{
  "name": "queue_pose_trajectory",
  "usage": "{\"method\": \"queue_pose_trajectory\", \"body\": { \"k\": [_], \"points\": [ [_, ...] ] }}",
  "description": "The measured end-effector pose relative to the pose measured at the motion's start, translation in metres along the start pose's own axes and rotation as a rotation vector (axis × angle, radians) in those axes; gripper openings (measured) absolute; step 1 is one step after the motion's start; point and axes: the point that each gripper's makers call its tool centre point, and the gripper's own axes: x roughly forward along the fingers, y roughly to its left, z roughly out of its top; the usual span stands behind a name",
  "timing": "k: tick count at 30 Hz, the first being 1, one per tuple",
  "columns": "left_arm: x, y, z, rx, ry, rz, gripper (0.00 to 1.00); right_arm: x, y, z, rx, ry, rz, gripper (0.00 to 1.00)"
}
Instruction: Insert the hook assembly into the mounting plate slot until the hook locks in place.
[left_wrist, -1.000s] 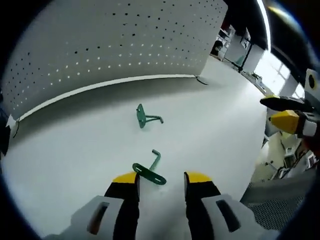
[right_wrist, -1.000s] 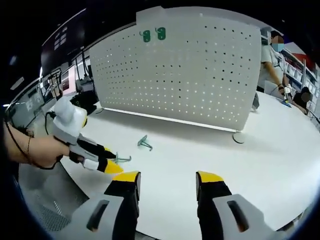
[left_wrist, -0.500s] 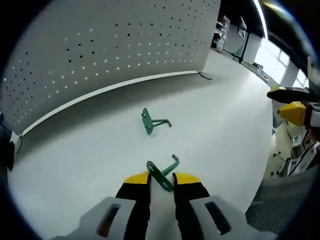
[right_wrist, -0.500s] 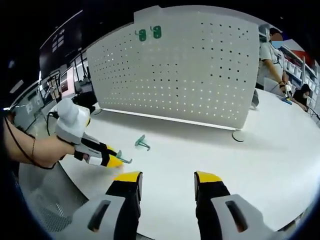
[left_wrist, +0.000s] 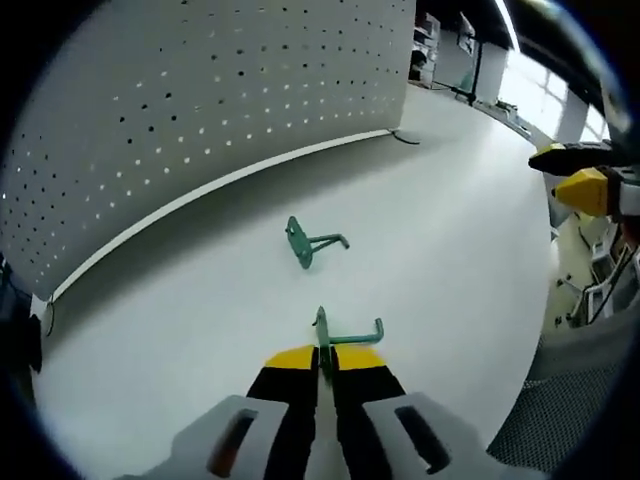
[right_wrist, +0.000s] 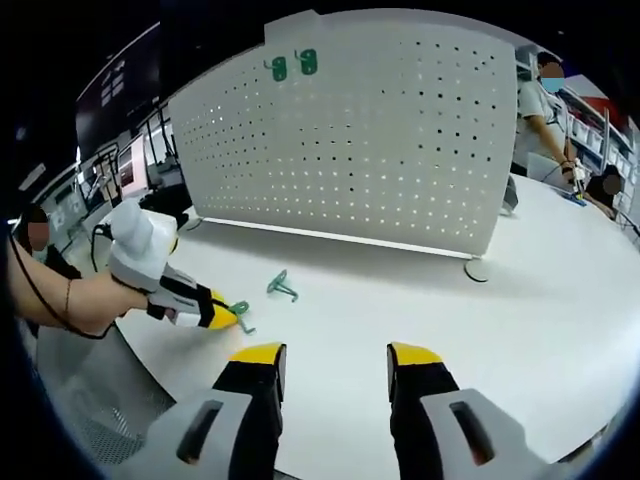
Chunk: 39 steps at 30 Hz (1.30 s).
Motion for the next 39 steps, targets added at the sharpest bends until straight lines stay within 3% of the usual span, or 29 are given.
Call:
{"method": "queue_pose_trajectory", "body": {
  "k": [12,18,21,29,34,39],
  "points": [
    [-0.007,0.005,0.007,0.001,-0.027,-0.003,0.02,-0.002,0.0,0.004,0.012,-0.008,-0.009,0.38],
    [-0.017,0.01,0.021,-0.076,-0.078,-0.036,0.01,0.001,0.006,0.005,0.054,-0.007,0.004,0.38],
    [-0.025,0.009,0.029,-0.131,-0.109,-0.068,0.01,0.002,0.012,0.008,0.053,-0.01,0.015,0.38],
    [-0.046,0.012,0.034,-0.157,-0.154,-0.071,0.01,0.006,0.03,0.02,0.113,-0.034,0.063,0.37],
    [-0.061,0.008,0.046,-0.193,-0.212,-0.113,0.01,0.01,0.046,0.025,0.199,-0.042,0.113,0.36],
    [-0.069,0.004,0.051,-0.205,-0.237,-0.16,0.01,0.013,0.061,0.03,0.22,-0.04,0.144,0.33]
  ]
}}
